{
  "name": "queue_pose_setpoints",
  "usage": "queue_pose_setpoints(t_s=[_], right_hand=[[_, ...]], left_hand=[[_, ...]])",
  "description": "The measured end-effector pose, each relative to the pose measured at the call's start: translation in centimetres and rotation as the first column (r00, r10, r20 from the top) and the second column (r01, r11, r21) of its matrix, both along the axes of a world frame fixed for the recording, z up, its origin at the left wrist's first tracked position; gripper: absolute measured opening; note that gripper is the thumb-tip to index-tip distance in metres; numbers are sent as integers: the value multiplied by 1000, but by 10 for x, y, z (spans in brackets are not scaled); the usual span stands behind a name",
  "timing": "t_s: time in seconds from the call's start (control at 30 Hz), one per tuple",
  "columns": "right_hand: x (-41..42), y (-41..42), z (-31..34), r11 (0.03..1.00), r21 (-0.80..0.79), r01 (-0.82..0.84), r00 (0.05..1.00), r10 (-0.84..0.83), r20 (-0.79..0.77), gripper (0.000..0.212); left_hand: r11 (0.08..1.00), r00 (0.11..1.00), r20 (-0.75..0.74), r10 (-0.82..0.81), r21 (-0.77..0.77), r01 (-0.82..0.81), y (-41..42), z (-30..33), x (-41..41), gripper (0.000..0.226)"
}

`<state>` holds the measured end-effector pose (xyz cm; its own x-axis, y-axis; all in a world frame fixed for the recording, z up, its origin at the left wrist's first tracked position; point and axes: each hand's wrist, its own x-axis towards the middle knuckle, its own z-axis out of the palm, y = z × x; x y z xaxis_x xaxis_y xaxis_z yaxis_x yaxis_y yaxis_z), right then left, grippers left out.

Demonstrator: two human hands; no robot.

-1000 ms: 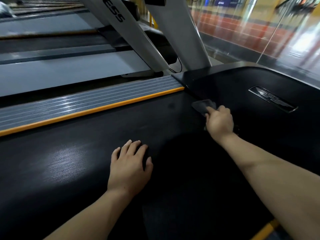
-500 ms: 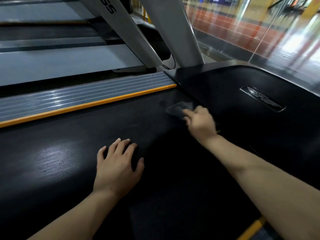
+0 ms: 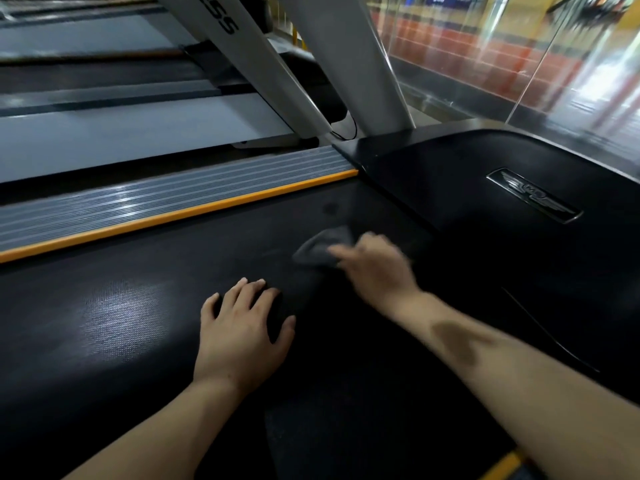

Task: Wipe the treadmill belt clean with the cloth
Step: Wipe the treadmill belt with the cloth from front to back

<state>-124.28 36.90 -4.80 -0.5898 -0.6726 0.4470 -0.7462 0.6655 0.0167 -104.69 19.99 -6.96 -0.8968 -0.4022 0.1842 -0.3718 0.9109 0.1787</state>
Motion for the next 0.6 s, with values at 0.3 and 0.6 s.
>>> queue_pose_setpoints(t_s=[0.3, 0.6], right_hand=[[7, 12, 2, 962, -70, 264, 958, -254, 135, 28], [-8, 27, -1, 985, -42, 168, 985, -166, 49, 30]], left_hand=[[1000, 1000, -13, -5, 13, 5, 0, -1, 1, 64], [1000, 1000, -13, -4, 3, 4, 0, -2, 1, 62]])
